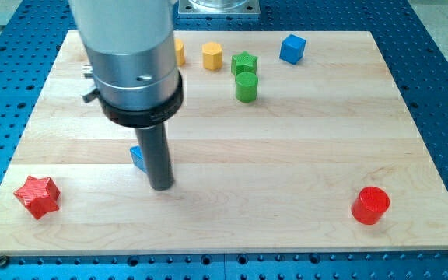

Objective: Place the triangle to the bottom left of the green circle

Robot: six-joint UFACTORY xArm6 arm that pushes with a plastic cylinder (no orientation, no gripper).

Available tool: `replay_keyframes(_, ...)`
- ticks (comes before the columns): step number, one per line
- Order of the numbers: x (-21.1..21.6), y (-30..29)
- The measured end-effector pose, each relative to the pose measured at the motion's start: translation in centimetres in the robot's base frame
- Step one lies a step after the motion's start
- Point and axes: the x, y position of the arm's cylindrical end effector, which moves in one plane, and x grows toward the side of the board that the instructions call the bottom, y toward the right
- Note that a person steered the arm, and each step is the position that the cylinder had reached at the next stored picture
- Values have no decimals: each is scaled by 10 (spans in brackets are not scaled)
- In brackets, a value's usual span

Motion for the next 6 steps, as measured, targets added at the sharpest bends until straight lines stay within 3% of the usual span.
replay_keyframes(1,-9,-8)
replay_keyframes(2,-21,-95)
replay_keyframes(3,-72,-60)
replay_keyframes(4,-92,17)
replay_keyframes(5,-92,-89)
replay_keyframes(6,-42,-117)
